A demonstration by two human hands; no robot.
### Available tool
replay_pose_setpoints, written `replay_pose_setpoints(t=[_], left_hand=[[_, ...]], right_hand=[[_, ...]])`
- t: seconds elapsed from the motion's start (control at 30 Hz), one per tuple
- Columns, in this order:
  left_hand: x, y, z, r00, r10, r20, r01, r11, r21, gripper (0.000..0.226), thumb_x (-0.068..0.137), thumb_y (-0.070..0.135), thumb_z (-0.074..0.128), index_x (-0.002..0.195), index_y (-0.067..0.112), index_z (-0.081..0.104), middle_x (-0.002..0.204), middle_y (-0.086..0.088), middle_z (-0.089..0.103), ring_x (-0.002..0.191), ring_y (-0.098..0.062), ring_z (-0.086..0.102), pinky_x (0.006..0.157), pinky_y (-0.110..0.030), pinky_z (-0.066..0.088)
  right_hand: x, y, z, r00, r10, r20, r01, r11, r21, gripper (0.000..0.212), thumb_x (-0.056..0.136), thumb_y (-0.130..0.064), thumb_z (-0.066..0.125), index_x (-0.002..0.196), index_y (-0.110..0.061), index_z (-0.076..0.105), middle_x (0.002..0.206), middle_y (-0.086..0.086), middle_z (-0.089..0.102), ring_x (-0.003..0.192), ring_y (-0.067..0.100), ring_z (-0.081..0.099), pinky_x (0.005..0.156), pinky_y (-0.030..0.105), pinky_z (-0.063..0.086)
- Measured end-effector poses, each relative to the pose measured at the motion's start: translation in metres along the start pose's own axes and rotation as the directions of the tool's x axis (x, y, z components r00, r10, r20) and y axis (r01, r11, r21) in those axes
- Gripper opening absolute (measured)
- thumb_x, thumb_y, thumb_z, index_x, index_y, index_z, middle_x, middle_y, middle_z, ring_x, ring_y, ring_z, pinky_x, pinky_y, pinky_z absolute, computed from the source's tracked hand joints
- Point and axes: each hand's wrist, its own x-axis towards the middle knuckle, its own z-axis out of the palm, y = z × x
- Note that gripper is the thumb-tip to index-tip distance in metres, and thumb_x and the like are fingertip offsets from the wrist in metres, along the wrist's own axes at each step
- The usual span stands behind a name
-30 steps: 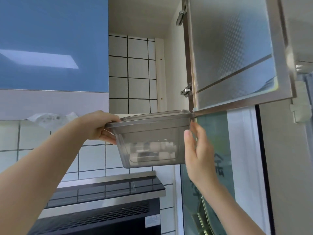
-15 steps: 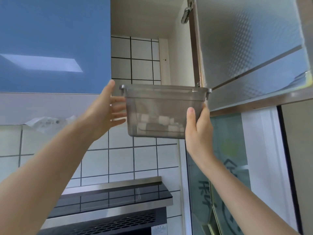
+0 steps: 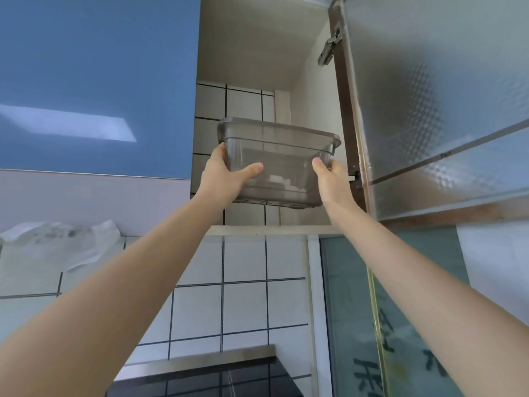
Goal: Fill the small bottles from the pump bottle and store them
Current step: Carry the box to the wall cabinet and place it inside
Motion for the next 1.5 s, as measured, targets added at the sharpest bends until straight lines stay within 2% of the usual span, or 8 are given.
replay_pose_setpoints(t=[0.27,0.4,0.73,0.93,1.07,1.27,1.4,1.5], left_hand=[[0.039,-0.045,0.001,0.992,-0.124,0.001,0.12,0.963,0.243,0.076,0.07,0.041,0.085,0.129,0.011,0.048,0.126,-0.007,0.061,0.118,-0.029,0.057,0.094,-0.04,0.049],[0.045,-0.062,0.003,0.989,-0.148,-0.003,0.142,0.943,0.3,0.073,0.067,0.044,0.086,0.121,0.007,0.053,0.116,-0.009,0.064,0.108,-0.029,0.06,0.086,-0.037,0.05],[0.04,-0.066,0.005,0.988,-0.153,-0.001,0.14,0.903,0.406,0.064,0.071,0.048,0.082,0.108,0.002,0.058,0.102,-0.015,0.068,0.093,-0.03,0.064,0.081,-0.043,0.056],[0.026,-0.055,0.004,0.99,-0.131,-0.059,0.143,0.855,0.499,0.049,0.08,0.042,0.076,0.098,0.002,0.053,0.088,-0.009,0.057,0.065,-0.015,0.048,0.052,-0.027,0.038],[0.012,-0.05,0.006,0.989,-0.093,-0.111,0.138,0.844,0.519,0.04,0.086,0.033,0.07,0.107,0.001,0.057,0.105,-0.012,0.063,0.078,-0.025,0.058,0.063,-0.032,0.048],[-0.048,-0.033,0.027,0.96,0.117,-0.256,-0.003,0.914,0.406,0.034,0.097,0.03,0.05,0.126,0.014,0.049,0.111,0.002,0.056,0.108,-0.022,0.051,0.075,-0.031,0.037],[-0.079,-0.025,0.064,0.987,0.122,-0.103,-0.087,0.953,0.291,0.025,0.098,0.03,0.048,0.12,0.02,0.055,0.118,-0.002,0.061,0.096,-0.016,0.058,0.078,-0.029,0.041],[-0.108,-0.011,0.096,0.985,0.147,0.088,-0.163,0.963,0.215,0.028,0.1,0.028,0.046,0.125,0.021,0.053,0.126,0.001,0.059,0.118,-0.018,0.053,0.091,-0.028,0.041]], right_hand=[[0.034,0.035,0.02,0.982,0.132,0.133,-0.118,0.987,-0.106,0.029,0.095,-0.028,0.055,0.12,-0.013,0.057,0.119,0.006,0.064,0.111,0.024,0.06,0.102,0.048,0.045],[0.037,0.049,0.022,0.969,0.153,0.192,-0.13,0.983,-0.127,0.009,0.097,-0.023,0.053,0.098,-0.02,0.061,0.113,0.008,0.067,0.106,0.024,0.063,0.099,0.047,0.049],[0.033,0.055,0.017,0.95,0.189,0.248,-0.153,0.976,-0.156,0.007,0.099,-0.022,0.05,0.101,-0.019,0.056,0.106,0.001,0.066,0.091,0.013,0.063,0.091,0.035,0.052],[0.018,0.046,0.008,0.979,0.086,0.187,-0.024,0.949,-0.313,0.042,0.099,-0.021,0.05,0.13,0.007,0.049,0.123,0.019,0.06,0.116,0.033,0.057,0.104,0.045,0.043],[-0.002,0.031,-0.011,0.988,0.037,0.151,0.022,0.928,-0.371,0.041,0.1,-0.026,0.047,0.137,-0.01,0.045,0.134,0.003,0.053,0.123,0.018,0.049,0.097,0.025,0.037],[-0.059,0.019,-0.062,0.996,-0.082,0.022,0.085,0.934,-0.346,0.033,0.097,-0.021,0.051,0.129,-0.013,0.054,0.117,-0.003,0.06,0.106,0.006,0.053,0.089,0.02,0.038],[-0.097,0.008,-0.106,0.998,-0.059,-0.02,0.053,0.974,-0.222,0.027,0.095,-0.017,0.055,0.122,-0.016,0.059,0.113,-0.004,0.065,0.108,0.008,0.06,0.102,0.038,0.047],[-0.12,-0.004,-0.139,0.997,-0.056,-0.044,0.048,0.986,-0.161,0.021,0.094,-0.016,0.057,0.114,-0.024,0.062,0.111,-0.004,0.067,0.11,0.01,0.061,0.103,0.042,0.046]])
